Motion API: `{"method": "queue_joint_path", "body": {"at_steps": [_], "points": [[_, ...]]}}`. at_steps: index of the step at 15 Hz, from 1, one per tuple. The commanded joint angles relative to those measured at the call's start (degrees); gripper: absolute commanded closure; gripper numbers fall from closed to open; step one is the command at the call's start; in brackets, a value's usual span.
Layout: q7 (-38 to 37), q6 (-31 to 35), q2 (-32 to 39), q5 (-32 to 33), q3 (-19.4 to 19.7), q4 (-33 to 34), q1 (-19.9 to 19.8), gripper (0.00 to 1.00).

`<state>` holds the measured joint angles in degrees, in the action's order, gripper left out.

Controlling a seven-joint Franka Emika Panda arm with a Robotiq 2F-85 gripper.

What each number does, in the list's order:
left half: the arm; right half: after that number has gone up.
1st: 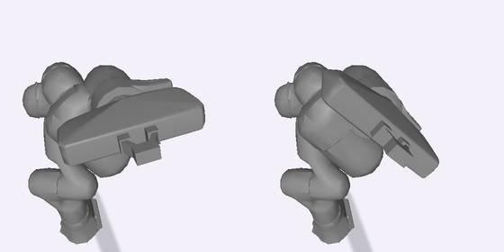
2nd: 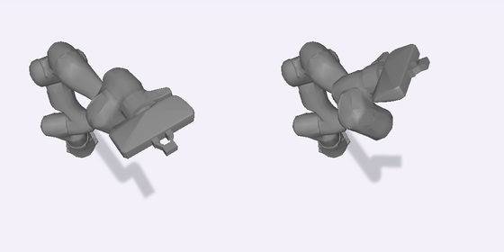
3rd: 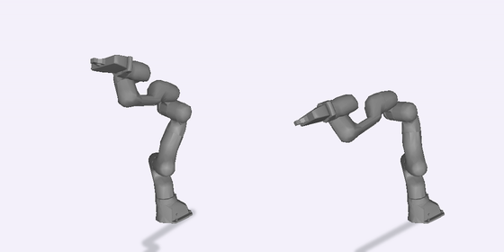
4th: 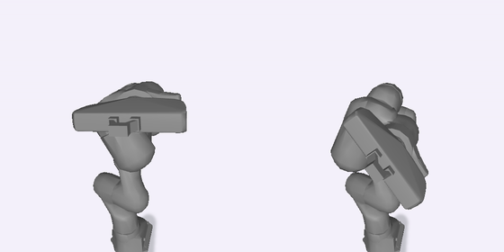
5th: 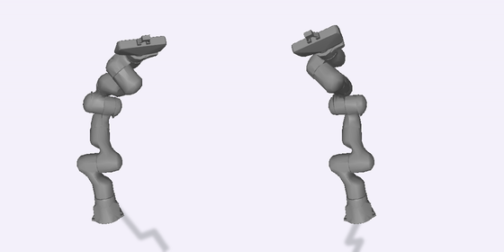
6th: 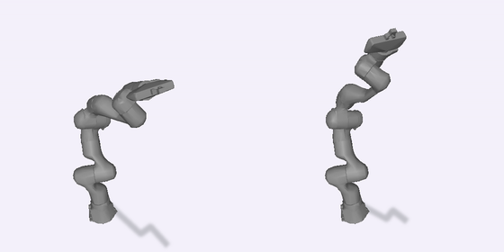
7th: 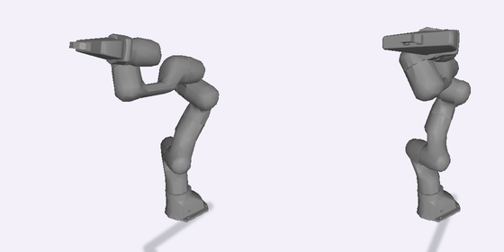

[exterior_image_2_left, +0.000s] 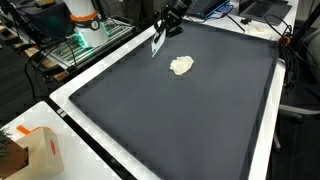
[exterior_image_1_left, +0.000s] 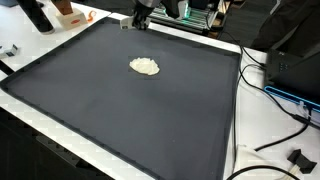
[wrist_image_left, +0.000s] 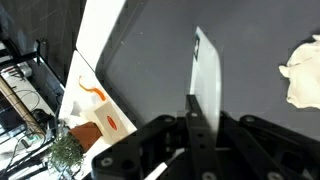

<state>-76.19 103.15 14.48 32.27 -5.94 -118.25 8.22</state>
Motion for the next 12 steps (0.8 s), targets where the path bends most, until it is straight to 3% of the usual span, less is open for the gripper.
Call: {"method": "queue_joint_path", "body": {"at_steps": [1, 12], "points": [[-2.02, -4.28, 4.06, 3.18, 1.59, 3.41, 2.47, 0.99], [-2.63, -8.39, 11.04, 10.79, 2.51, 7.92, 5.05, 0.99]]}}
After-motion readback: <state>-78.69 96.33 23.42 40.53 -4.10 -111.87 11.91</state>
